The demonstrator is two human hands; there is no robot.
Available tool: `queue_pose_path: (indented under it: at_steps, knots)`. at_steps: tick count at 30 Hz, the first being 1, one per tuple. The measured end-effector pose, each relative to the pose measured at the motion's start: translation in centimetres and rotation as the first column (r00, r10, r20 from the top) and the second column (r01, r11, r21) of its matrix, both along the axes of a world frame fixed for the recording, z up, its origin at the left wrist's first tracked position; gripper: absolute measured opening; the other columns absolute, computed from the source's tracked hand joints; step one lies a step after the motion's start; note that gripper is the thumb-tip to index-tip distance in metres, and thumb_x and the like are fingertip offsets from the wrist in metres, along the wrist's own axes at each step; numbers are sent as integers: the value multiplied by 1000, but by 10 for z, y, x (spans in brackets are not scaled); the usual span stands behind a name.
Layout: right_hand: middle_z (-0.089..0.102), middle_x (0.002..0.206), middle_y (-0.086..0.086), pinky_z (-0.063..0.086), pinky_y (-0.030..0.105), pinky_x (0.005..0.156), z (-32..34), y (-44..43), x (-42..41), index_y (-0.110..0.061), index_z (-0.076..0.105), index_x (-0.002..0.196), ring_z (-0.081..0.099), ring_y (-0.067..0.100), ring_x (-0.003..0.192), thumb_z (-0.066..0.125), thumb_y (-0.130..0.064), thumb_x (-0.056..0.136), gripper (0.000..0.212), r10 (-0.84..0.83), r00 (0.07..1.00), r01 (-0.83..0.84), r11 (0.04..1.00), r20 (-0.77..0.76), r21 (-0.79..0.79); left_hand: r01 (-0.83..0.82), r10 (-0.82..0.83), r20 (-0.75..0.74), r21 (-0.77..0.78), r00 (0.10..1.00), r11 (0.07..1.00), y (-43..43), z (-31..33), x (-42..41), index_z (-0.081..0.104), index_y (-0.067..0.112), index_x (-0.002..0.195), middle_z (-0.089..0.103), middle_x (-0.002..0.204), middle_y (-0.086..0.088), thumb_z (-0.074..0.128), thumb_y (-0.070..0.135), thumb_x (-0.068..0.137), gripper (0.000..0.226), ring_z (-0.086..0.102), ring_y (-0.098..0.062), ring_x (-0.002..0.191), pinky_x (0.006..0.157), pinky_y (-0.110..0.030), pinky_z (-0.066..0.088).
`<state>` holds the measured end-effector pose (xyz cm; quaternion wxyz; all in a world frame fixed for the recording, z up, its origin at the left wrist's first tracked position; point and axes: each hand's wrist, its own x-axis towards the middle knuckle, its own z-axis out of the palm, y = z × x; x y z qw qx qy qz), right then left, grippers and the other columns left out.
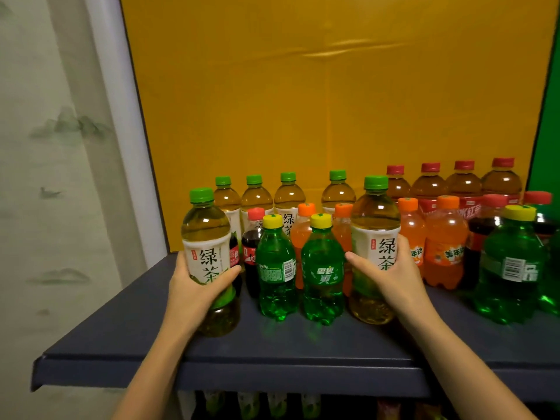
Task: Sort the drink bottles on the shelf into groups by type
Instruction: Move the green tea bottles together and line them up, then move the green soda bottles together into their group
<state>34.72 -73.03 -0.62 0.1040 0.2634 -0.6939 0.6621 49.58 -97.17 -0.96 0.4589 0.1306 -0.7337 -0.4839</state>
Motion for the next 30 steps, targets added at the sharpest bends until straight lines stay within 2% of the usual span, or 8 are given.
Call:
queue_pose_path:
  at_steps: [6, 9, 12, 14, 16, 21, 26, 30]
  knots:
    - [56, 101, -8, 52, 32, 78, -1, 5, 3, -21, 43, 116, 56, 18, 101, 75, -39, 62, 66, -59, 998, 58, 998, -5, -18, -82, 82, -3, -33, 997, 996, -3, -2, 3, 45, 21, 109, 57, 97, 13, 79, 20, 65, 56, 54, -1, 91, 81, -33, 49]
    - [50, 119, -5, 44, 28, 90, -4, 7, 6, -20, 37, 130, 48, 15, 114, 77, -33, 66, 76, -135, 990, 136, 991, -29, 8, -167, 168, 8, -56, 986, 984, 0, -5, 5, 42, 18, 121, 55, 113, 1, 79, 31, 62, 71, 54, -16, 107, 91, -38, 46]
    - [37, 134, -1, 29, 26, 103, -4, 12, 21, -15, 34, 135, 34, 14, 127, 75, -33, 71, 79, -356, 903, 362, 932, -239, -22, -369, 345, -145, -195, 927, 909, 16, -5, 12, 33, 12, 134, 39, 133, -11, 76, 46, 65, 89, 37, -22, 124, 105, -35, 34]
    - [40, 127, -3, 30, 24, 105, -4, 11, 35, -11, 42, 128, 38, 10, 124, 69, -28, 79, 59, -425, 788, 403, 903, -446, -149, -475, 359, -338, -375, 870, 796, 36, -3, 16, 40, 4, 126, 43, 124, -13, 66, 38, 75, 66, 40, -20, 115, 102, -19, 30]
    - [44, 121, -4, 32, 15, 102, -5, 4, 45, -11, 47, 123, 40, -1, 117, 57, -26, 81, 45, -350, 759, 322, 935, -548, -152, -419, 239, -388, -493, 890, 763, 55, -4, 12, 44, 6, 118, 46, 118, -8, 59, 29, 76, 50, 40, -13, 111, 99, -12, 29]
    - [38, 131, -10, 24, 7, 105, -15, -28, 51, -17, 35, 136, 31, -10, 124, 61, -27, 83, 59, -98, 867, 171, 979, -488, 107, -163, 154, -59, -515, 986, 841, 73, -7, -19, 25, 10, 138, 32, 141, -7, 63, 32, 78, 74, 24, -9, 131, 107, -6, 13]
    - [34, 137, -11, 27, 0, 97, -26, -44, 51, -26, 19, 141, 33, -1, 126, 71, -29, 77, 83, -43, 957, 92, 983, -288, 160, -60, 90, 81, -322, 993, 945, 69, -13, -38, 26, 6, 134, 38, 133, -10, 72, 24, 74, 77, 39, -23, 125, 103, -33, 37]
    - [40, 139, -4, 42, 27, 101, -30, -49, 49, -29, 13, 139, 44, 10, 126, 76, -30, 72, 91, -28, 981, 62, 983, -193, 175, -35, 61, 120, -211, 991, 977, 65, -13, -46, 32, 9, 124, 43, 125, -9, 77, 26, 68, 74, 44, -22, 118, 94, -30, 39]
